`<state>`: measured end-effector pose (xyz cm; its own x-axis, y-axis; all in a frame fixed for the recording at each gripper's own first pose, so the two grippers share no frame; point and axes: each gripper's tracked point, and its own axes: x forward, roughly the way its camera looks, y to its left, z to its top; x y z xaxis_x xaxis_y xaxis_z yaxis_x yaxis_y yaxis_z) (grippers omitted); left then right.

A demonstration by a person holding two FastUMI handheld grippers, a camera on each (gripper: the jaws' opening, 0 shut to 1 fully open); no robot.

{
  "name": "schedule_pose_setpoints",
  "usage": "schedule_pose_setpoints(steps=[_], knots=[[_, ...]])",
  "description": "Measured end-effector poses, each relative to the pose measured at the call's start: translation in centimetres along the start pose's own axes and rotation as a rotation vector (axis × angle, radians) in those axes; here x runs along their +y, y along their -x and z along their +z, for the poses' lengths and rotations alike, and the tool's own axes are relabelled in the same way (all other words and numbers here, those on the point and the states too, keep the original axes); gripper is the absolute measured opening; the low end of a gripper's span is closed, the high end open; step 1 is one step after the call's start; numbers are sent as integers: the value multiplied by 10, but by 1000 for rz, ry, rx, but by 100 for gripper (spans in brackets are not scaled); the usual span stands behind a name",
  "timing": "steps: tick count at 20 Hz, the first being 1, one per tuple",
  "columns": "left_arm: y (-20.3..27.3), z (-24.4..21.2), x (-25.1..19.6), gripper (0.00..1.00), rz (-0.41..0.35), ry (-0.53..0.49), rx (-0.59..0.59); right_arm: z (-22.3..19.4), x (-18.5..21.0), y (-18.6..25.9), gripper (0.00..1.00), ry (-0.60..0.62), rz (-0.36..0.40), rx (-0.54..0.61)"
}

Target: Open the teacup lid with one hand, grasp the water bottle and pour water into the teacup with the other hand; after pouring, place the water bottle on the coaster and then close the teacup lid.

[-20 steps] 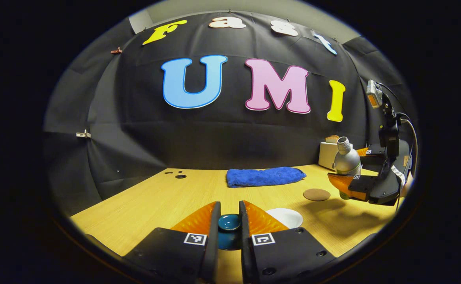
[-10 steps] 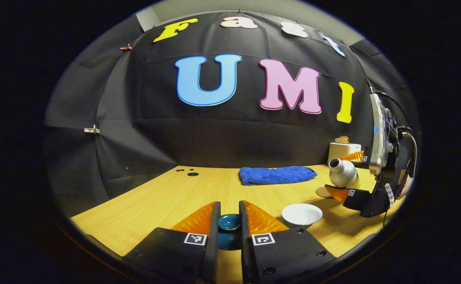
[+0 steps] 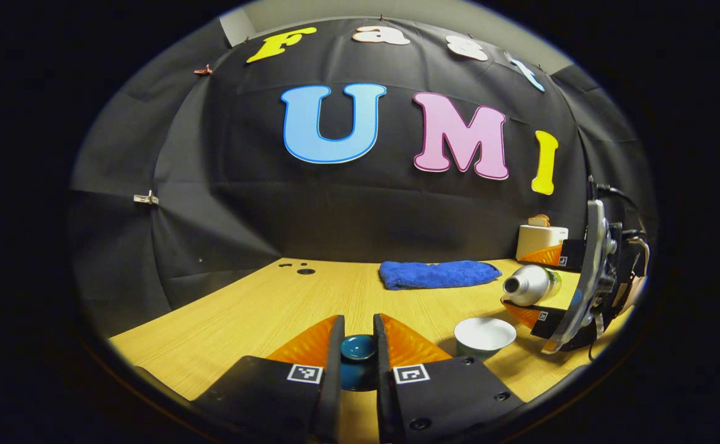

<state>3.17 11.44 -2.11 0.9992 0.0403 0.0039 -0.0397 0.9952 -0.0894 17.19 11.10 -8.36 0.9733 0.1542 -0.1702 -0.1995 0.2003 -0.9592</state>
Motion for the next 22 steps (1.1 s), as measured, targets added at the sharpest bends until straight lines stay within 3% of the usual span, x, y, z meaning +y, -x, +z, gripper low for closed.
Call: schedule_pose_setpoints(steps=[10, 14, 22], knots=[[0, -4, 8, 27, -7, 11, 14, 7, 14, -10, 79, 209, 5, -40], [0, -6, 10, 27, -6, 18, 18, 14, 9, -7, 79, 326, -29, -64], [3, -5, 11, 27, -11, 17, 18, 20, 8, -10, 79, 416, -38, -93]])
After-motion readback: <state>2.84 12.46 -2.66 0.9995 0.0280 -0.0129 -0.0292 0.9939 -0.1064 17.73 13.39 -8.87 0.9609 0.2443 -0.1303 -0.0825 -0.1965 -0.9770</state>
